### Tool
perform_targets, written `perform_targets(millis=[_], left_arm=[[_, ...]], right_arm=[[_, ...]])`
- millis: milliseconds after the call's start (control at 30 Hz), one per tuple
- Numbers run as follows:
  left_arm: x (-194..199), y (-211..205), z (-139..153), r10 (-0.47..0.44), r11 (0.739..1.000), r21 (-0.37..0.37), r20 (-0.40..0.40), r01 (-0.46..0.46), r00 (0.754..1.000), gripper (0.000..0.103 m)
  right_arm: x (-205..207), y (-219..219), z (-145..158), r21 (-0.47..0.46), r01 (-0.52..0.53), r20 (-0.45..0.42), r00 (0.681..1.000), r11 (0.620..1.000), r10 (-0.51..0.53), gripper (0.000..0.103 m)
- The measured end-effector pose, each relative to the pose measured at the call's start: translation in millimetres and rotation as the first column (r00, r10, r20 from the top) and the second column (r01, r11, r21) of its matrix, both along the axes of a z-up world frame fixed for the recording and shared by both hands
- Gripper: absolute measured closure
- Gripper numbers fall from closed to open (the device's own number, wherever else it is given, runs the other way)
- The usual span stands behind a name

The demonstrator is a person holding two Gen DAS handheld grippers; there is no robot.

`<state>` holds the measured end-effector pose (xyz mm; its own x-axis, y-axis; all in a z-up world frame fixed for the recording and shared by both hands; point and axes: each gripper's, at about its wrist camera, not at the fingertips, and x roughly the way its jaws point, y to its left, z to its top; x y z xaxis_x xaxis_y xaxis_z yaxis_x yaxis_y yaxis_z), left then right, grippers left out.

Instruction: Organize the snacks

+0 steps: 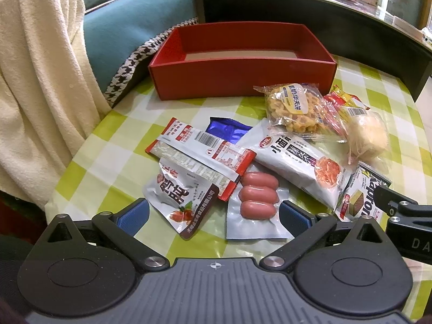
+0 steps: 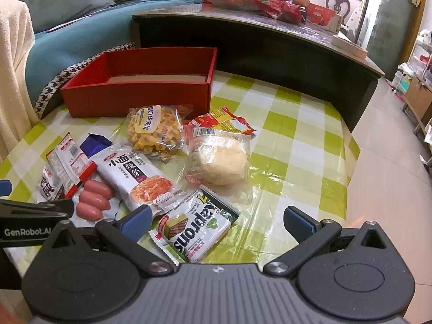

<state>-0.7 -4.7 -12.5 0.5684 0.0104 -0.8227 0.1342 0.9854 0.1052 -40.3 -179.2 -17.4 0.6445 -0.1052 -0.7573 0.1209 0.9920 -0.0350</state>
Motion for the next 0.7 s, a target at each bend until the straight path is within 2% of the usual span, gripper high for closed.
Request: perform_targets(millis=[700], left_arm=[[-1.5,-2.9,-1.5,-0.003,1.0,-0.005,-0.005,0.003,1.0,0.0]], right_arm=[[-0.5,2.3,0.2,-0.014,-0.007,0.0,1.0,1.0,0.007,0.0]])
